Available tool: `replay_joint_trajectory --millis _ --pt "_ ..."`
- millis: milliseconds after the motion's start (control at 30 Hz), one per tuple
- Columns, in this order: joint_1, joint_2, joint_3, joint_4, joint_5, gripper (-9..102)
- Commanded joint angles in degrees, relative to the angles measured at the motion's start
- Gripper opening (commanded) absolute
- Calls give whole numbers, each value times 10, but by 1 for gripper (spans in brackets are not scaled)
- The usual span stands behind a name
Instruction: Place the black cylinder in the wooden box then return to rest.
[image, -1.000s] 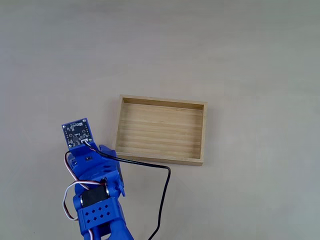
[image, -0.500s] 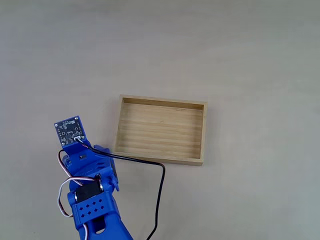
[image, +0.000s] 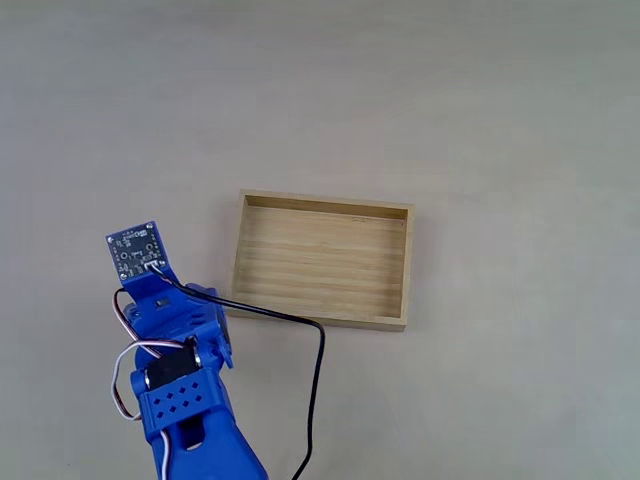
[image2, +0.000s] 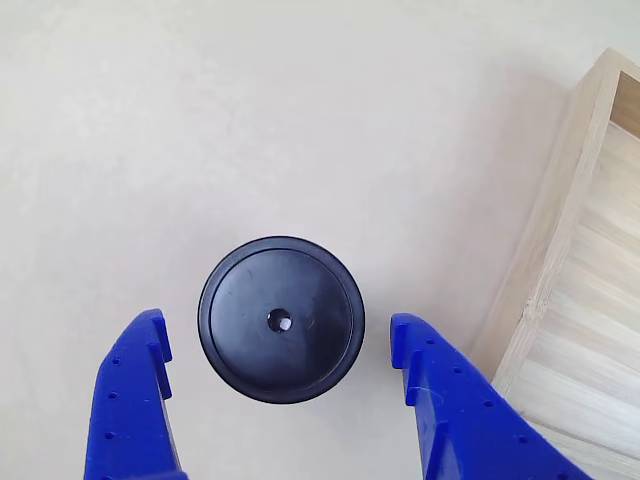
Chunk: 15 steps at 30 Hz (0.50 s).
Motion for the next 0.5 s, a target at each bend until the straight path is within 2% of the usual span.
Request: replay_joint_trajectory --millis 0,467 --pt "-10 -4 -69 -21 4 32" --pt "-6 24 -76 -27 20 30"
